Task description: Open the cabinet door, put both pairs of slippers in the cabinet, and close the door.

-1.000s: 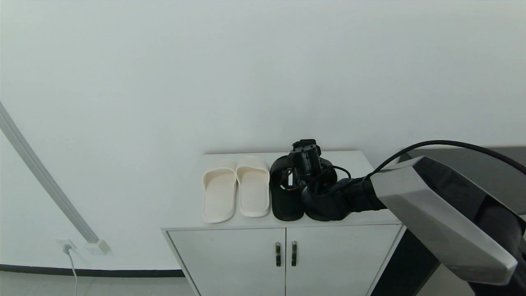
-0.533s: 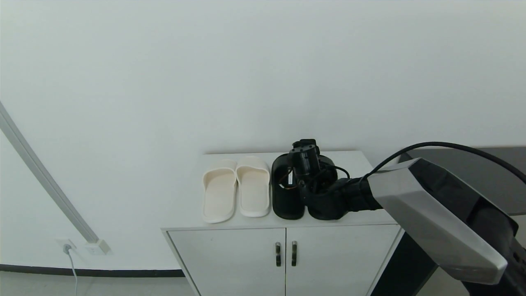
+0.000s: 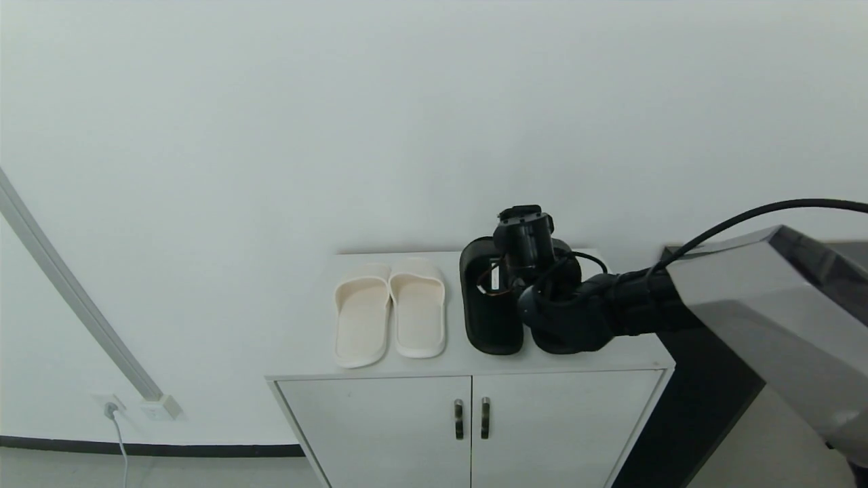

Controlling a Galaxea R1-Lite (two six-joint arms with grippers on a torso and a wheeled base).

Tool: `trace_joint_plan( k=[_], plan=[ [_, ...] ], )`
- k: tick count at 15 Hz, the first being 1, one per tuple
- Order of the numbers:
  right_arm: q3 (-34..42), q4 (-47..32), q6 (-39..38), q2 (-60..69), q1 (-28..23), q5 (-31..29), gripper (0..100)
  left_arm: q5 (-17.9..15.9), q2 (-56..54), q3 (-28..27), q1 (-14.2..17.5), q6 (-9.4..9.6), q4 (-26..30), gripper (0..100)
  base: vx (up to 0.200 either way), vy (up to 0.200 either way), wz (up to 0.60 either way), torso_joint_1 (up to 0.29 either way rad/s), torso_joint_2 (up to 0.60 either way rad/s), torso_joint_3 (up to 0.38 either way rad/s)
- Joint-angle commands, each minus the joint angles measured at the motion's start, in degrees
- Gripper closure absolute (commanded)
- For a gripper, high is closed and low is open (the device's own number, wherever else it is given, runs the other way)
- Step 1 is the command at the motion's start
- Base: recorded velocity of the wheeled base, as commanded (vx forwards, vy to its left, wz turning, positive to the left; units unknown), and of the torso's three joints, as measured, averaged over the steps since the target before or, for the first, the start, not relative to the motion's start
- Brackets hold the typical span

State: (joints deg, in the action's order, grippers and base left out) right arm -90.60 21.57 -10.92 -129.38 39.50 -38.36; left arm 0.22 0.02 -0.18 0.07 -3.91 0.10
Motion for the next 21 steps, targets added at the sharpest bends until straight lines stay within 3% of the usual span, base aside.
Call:
trace_joint_plan(
  k=[1, 4, 9, 13, 21],
  plan=[
    [10.88, 0.50, 0.64, 12.13, 2.34, 1.89, 100, 0.04, -0.02, 0.01, 0.01, 0.05, -0.01, 100, 0.000, 0.000, 0.00, 0.000, 0.00, 0.000],
    [24.07, 2.96, 2.13, 22.06, 4.27, 10.50, 100, 0.04, -0.02, 0.01, 0.01, -0.04, -0.01, 100, 0.000, 0.000, 0.00, 0.000, 0.00, 0.000],
    [45.42, 14.38, 7.41, 34.54, 4.18, 32.74, 100, -0.04, -0.02, 0.01, 0.01, -0.04, -0.01, 100, 0.000, 0.000, 0.00, 0.000, 0.00, 0.000],
    [57.55, 13.68, 7.58, 46.06, 4.18, 49.09, 100, -0.04, -0.02, 0.01, 0.01, -0.04, -0.01, 100, 0.000, 0.000, 0.00, 0.000, 0.00, 0.000],
    [60.28, 13.68, 10.22, 46.15, 4.18, 49.79, 100, -0.04, -0.02, 0.01, 0.01, -0.04, -0.01, 100, 0.000, 0.000, 0.00, 0.000, 0.00, 0.000]
  ],
)
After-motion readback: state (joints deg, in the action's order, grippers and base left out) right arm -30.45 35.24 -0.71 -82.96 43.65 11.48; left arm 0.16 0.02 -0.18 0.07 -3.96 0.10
